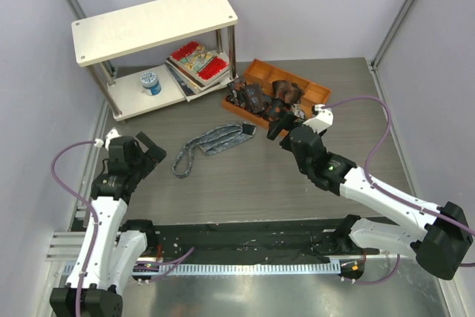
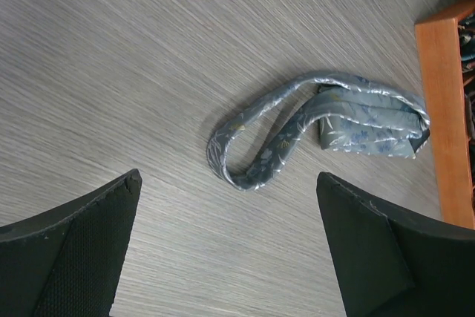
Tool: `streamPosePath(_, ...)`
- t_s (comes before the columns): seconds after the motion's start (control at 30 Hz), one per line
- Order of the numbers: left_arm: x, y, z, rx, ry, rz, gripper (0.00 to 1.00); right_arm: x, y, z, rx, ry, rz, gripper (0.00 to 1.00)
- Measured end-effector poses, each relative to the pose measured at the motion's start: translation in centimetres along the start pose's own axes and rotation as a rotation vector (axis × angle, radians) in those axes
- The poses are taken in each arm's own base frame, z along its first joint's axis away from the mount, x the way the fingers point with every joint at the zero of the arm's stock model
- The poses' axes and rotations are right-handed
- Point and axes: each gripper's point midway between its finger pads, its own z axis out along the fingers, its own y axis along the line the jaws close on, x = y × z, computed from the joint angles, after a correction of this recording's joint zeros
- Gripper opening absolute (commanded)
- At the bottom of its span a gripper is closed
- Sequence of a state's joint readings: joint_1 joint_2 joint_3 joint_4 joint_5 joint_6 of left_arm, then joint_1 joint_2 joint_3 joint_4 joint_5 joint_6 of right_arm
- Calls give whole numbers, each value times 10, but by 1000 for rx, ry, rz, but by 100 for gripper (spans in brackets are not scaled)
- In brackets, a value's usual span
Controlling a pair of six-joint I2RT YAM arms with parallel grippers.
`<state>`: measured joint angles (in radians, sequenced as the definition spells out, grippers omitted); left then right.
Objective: Roll the ties
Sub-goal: Flatten out the tie at the center of the board.
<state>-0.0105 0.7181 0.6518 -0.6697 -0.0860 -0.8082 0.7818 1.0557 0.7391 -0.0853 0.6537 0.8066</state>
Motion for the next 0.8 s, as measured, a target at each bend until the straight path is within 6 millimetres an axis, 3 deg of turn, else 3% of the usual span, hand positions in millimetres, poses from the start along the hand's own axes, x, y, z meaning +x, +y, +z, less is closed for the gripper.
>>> streamPosePath(0.4,12,-7,-6,11,6,48,100,1,0,0,0,4,-2,99)
streamPosePath(0.67,41,-17,0,21,69,181,100,2,0,-1,-4,12,-4,99)
streamPosePath(0.8,60,-10,11,0,98,246,100,3,0,-1,-4,13,-9,100)
